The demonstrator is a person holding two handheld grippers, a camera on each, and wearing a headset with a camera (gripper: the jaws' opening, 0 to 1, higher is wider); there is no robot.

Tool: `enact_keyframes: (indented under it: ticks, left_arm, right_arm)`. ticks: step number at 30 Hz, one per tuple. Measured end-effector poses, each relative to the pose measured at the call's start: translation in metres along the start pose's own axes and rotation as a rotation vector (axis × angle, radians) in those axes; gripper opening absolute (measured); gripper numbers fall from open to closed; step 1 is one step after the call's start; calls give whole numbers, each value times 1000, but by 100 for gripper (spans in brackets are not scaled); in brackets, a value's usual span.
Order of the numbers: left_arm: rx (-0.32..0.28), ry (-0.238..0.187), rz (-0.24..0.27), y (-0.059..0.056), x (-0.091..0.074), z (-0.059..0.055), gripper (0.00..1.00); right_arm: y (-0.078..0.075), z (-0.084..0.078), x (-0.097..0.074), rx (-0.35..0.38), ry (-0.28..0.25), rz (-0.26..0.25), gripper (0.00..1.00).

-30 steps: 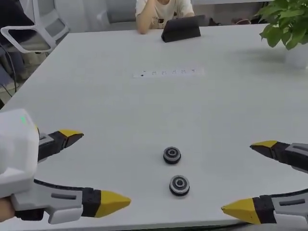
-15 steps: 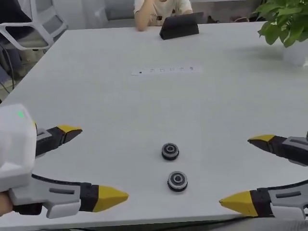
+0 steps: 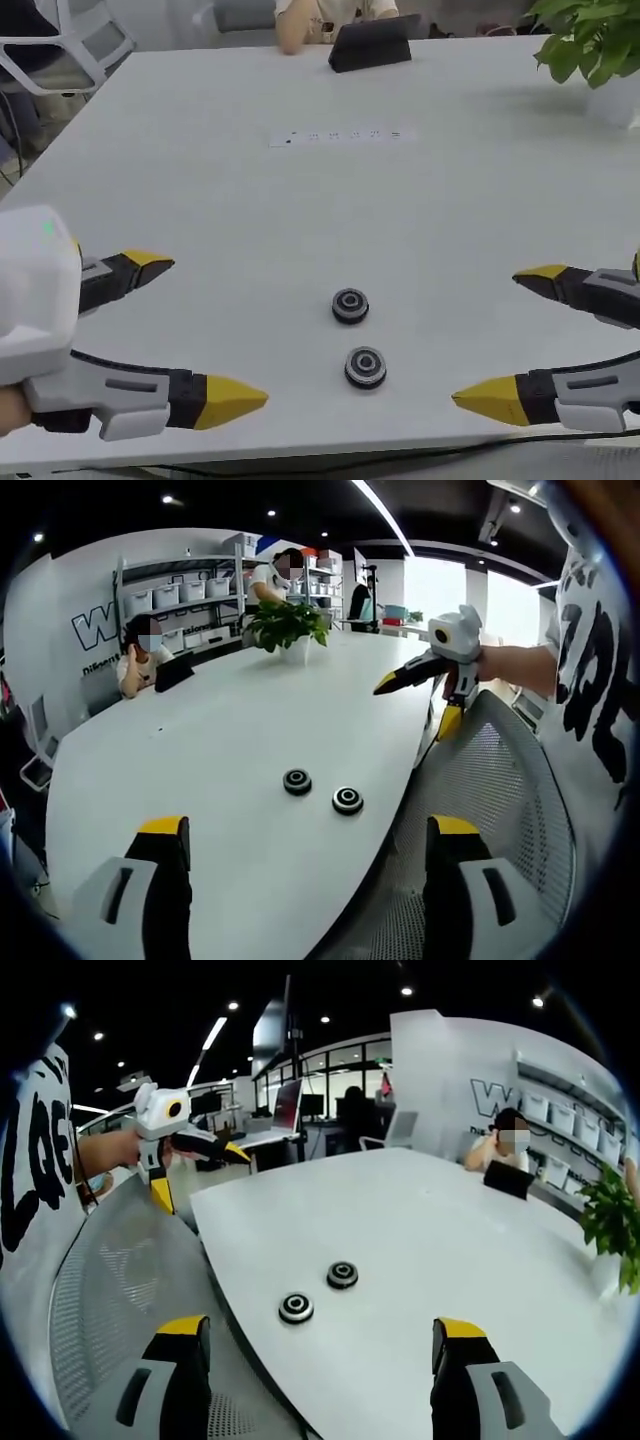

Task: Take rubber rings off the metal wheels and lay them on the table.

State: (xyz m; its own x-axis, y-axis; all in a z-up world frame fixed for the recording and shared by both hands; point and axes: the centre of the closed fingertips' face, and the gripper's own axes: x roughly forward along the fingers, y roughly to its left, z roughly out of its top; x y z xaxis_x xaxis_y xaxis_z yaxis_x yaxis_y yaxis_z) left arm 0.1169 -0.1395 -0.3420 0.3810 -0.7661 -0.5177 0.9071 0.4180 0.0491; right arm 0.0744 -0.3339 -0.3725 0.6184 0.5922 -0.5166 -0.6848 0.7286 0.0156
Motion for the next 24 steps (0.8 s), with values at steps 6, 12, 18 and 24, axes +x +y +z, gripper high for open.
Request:
enact_keyframes:
  ticks: [6,12,18,24]
  left_arm:
    - [4,1,-7,-1,4,2,96]
    - [0,-5,-13,0,8,3,95]
    - [7,1,-26,1,15,0,95]
    - [33,12,-44,0,22,-1,93]
  right_arm:
    - [-2,0,3,-6,-1,8,91]
    - [-2,3,9,-22,-14,23,91]
    - [-4,4,17,-49,-15,36,90]
    - [-3,4,26,-67,-10,53,89]
